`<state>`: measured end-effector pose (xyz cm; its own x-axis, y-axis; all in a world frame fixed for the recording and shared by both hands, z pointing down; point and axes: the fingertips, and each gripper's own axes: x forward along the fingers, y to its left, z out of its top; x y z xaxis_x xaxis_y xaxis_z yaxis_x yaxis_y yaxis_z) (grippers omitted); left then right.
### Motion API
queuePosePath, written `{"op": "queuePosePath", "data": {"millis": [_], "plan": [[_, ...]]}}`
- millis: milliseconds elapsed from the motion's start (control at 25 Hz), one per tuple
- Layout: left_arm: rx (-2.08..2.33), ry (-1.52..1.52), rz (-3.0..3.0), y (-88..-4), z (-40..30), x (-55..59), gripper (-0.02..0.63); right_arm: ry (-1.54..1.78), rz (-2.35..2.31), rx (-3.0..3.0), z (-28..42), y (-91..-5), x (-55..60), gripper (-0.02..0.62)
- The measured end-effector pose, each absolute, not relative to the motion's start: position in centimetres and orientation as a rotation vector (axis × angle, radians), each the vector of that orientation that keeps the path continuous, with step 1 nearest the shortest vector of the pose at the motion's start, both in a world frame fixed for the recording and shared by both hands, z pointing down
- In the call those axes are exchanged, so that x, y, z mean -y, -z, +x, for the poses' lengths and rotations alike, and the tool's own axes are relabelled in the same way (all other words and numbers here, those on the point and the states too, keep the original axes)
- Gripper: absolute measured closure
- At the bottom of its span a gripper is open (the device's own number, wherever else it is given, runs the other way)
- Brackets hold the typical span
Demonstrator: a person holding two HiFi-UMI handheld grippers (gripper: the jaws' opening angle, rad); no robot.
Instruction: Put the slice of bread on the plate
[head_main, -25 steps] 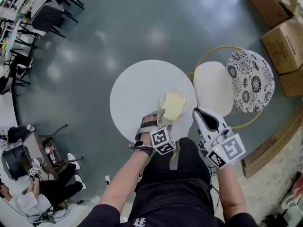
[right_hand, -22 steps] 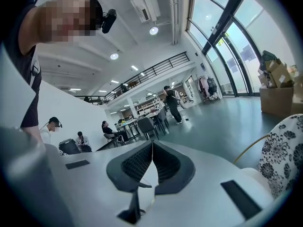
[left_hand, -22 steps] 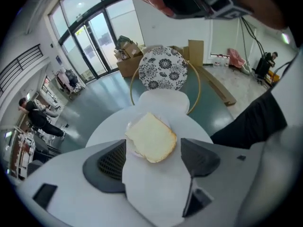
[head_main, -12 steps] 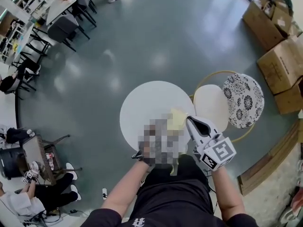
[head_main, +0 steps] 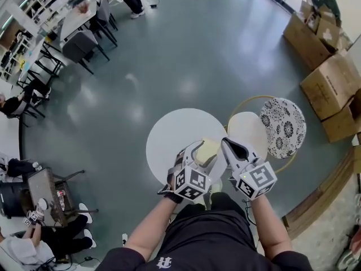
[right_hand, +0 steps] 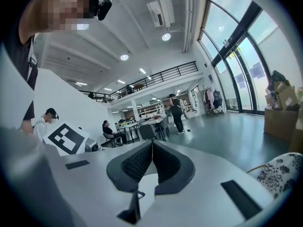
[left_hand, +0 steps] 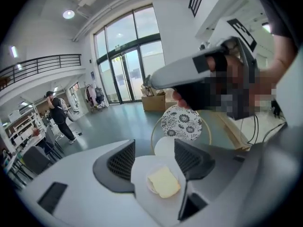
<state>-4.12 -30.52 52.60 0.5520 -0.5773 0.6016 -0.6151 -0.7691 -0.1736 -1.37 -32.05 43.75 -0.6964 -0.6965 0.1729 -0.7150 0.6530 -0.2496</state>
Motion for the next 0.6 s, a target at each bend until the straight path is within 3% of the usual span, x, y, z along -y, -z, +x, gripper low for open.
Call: {"op": "queuePosePath", "data": {"millis": [400, 600], "plan": [[1.377, -0.678, 2.707, -44.0, -6.4, 34.7, 0.566, -0.364, 1.258, 2.804, -2.2, -40.5, 33.7, 0.588], [1.414, -0.496, 2.714, -40.7, -6.2, 34.5, 0.598, -0.348, 1.278, 2.815, -2.4, -39.4, 33.3, 0.588]]}}
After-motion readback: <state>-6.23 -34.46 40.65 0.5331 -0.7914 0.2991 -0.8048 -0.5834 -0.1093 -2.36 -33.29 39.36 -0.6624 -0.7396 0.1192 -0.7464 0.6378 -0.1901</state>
